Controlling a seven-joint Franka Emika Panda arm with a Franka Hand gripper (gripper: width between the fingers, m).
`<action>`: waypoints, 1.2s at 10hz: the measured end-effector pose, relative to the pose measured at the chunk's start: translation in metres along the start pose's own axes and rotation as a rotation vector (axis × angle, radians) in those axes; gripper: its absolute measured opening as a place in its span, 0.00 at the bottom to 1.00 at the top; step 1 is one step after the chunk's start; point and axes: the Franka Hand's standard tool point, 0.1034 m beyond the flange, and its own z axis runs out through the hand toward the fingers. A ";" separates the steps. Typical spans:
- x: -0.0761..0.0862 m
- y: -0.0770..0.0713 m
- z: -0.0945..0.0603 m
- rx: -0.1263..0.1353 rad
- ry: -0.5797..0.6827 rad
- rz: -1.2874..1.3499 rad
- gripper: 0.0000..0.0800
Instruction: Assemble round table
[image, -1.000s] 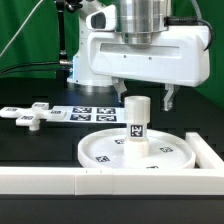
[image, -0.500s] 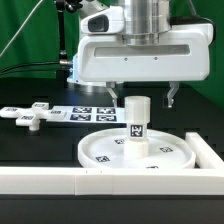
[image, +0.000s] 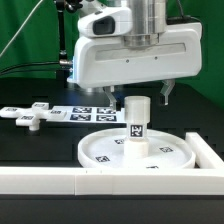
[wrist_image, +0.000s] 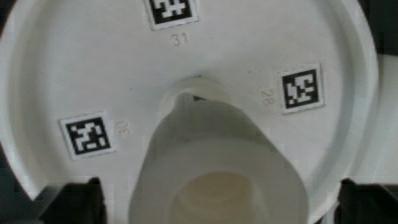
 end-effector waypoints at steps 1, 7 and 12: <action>0.001 0.000 0.000 -0.007 0.002 -0.111 0.81; 0.002 0.003 -0.001 -0.022 0.003 -0.580 0.81; -0.006 -0.003 0.007 -0.029 -0.031 -0.944 0.81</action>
Offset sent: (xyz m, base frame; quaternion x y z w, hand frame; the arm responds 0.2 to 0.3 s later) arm 0.0000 0.0000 0.0000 0.0000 0.0000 -0.1296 0.9916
